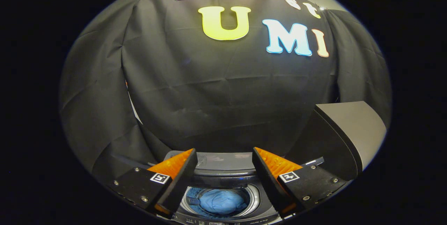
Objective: Put the clothes into the washing machine and then close the washing machine lid.
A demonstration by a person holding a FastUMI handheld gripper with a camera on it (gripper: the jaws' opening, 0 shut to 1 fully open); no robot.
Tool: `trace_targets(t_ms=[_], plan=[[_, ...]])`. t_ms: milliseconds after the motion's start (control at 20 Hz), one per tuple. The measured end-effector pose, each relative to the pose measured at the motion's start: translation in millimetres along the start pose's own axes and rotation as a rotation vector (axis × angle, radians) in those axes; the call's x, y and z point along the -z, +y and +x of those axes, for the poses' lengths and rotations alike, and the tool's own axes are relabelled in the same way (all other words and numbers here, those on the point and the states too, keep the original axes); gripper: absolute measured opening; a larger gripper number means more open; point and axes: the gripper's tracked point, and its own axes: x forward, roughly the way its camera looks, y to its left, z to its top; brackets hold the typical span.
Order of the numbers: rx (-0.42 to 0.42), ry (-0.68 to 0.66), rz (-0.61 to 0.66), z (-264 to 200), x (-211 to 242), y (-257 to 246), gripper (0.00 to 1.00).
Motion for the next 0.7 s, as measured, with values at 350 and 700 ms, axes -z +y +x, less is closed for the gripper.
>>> trace_targets(t_ms=[350, 700], plan=[[-0.01, 0.013, 0.02, 0.8, 3.3, 1.8, 0.97], [-0.009, 0.06, 0.024, 0.4, 4.2, 1.6, 0.96]])
